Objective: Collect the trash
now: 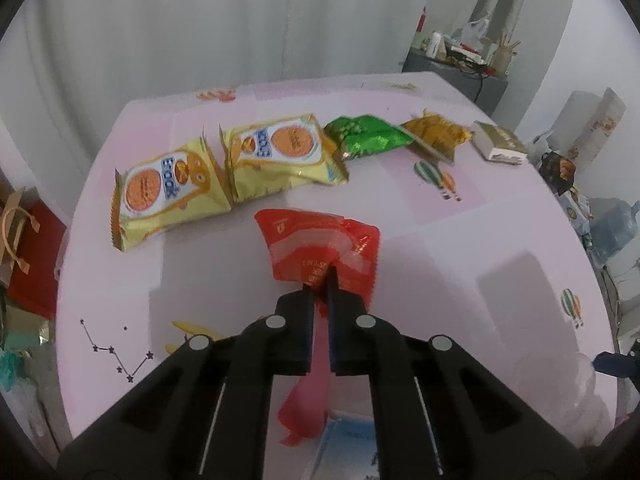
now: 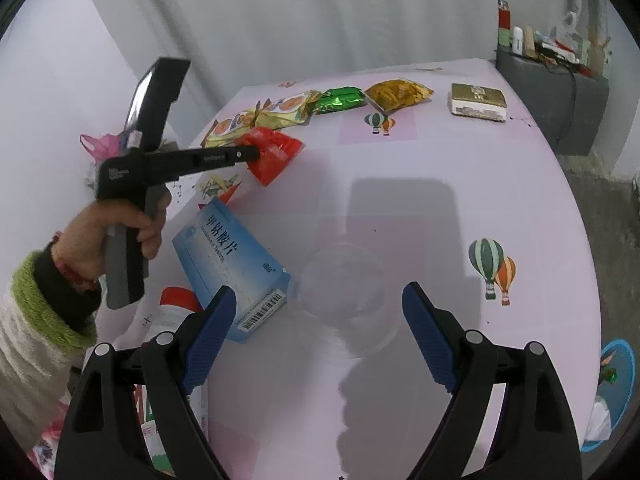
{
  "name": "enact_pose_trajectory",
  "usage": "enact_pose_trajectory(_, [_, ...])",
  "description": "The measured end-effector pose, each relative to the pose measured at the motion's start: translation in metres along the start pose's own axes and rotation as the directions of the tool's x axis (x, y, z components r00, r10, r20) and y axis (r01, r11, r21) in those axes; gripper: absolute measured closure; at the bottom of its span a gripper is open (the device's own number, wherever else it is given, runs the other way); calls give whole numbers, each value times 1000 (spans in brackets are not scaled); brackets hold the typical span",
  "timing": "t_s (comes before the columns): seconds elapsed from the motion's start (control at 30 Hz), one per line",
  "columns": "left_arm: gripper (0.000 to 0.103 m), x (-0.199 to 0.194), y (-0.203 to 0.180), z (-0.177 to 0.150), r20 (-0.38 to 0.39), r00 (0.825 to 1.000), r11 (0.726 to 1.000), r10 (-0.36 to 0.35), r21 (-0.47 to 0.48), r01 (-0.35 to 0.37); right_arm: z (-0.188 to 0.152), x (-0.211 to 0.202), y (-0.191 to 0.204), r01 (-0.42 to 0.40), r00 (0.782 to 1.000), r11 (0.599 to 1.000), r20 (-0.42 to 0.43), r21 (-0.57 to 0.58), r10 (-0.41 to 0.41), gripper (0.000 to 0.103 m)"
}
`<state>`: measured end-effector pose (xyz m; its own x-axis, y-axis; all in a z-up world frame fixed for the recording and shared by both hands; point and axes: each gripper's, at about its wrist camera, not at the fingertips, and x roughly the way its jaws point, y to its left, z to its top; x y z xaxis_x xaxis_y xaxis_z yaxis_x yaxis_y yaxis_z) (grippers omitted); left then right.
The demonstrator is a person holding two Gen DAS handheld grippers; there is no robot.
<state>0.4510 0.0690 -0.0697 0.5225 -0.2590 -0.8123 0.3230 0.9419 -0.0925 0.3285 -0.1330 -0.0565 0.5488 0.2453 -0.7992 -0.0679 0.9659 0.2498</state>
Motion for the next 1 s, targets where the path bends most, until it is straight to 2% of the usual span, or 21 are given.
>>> enact_pose_trajectory(0.1, [100,-10,-4,0,19,1000,1000,-7,5,6,0,5,2,17,1000,1000,-4,-12,-17,20])
enact_pose_trajectory(0.33, [100,-34,-17,-2,53,997,999,-50,10,50,-4,13,-7,45,999,999,-17,23,-45,40])
enact_pose_trajectory(0.6, [100,-72,-38,-14,126,988,996,-88,32,84,-12,2,-17,48,999,997,-3,62,-47,42])
enact_pose_trajectory(0.73, [100,-92,-47,-34,143,979,989,-146,9,146,-24,-17,-29,52,998,994,19,98,-54,42])
enact_pose_trajectory(0.83, [100,-104,-56,-51,156,974,987,-163,15,162,-42,-36,-44,57,997,987,33,149,-63,42])
enact_pose_trajectory(1.0, [100,-131,-84,-82,213,970,992,-114,71,101,-69,-63,-67,65,995,967,62,244,-82,42])
